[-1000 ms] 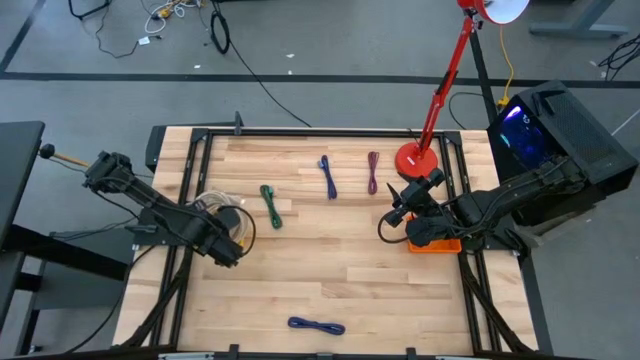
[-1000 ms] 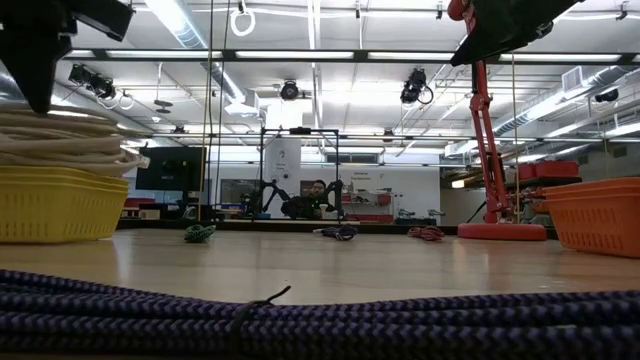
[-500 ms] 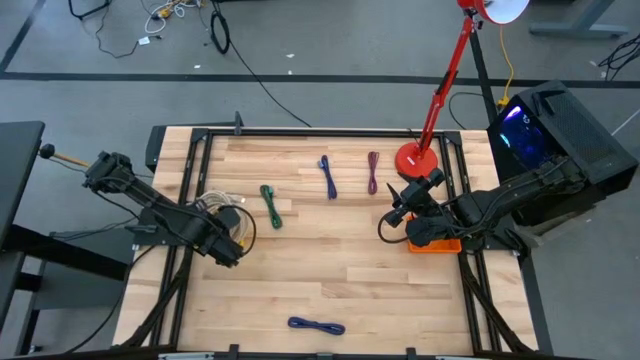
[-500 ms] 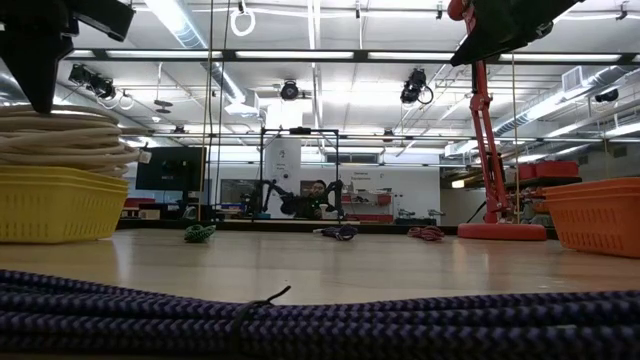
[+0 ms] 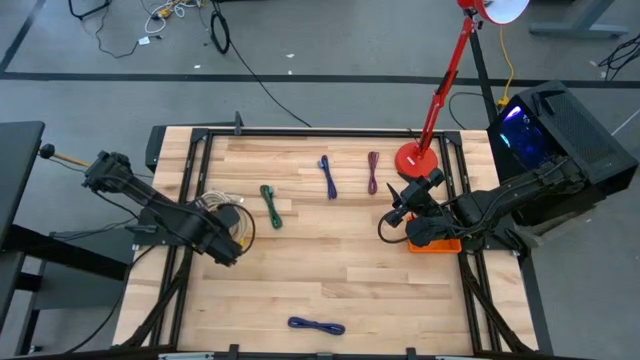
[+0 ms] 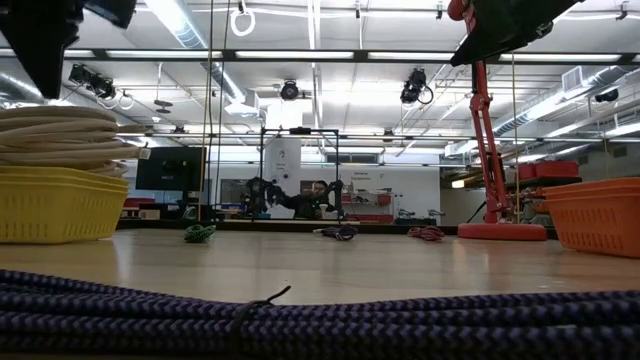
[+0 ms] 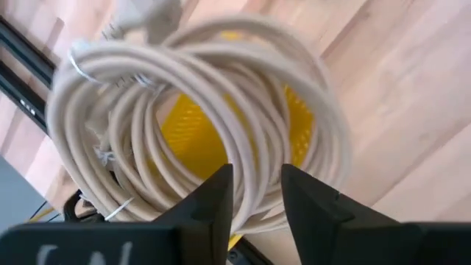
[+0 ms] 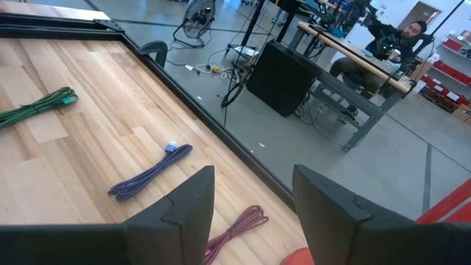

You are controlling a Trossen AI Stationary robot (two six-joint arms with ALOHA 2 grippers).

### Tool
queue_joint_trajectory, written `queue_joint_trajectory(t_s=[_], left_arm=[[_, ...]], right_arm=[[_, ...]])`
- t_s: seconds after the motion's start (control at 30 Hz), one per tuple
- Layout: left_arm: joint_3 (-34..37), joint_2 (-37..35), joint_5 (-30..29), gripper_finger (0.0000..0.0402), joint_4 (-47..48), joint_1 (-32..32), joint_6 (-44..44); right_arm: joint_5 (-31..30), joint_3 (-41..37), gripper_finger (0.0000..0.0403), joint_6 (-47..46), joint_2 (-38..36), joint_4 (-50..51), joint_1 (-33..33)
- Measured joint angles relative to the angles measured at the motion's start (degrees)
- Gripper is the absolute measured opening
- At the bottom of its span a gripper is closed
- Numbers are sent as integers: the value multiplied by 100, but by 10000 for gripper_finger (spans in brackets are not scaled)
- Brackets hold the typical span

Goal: Pick & Place USB Port
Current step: Put the green charger cable into the orange basket

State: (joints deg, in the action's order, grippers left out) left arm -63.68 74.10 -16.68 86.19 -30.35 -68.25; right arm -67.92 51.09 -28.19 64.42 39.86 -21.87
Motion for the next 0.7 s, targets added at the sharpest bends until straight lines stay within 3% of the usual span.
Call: queue_joint_trajectory(t_s=[0.33,0.5,0.6,0.7], left_arm=[[-968,5,-1089,135,152,107,256],[-1093,16,-1712,135,-709,561,1227],[-1108,16,-1966,135,-1403,857,2026],[-1108,16,-2226,135,-2194,1091,2828]], right_arm=[[4,0,185,0,0,-2,2],[100,0,185,28,0,-91,114],[853,-2,185,356,0,-180,507],[1131,-2,185,581,2,-260,996]])
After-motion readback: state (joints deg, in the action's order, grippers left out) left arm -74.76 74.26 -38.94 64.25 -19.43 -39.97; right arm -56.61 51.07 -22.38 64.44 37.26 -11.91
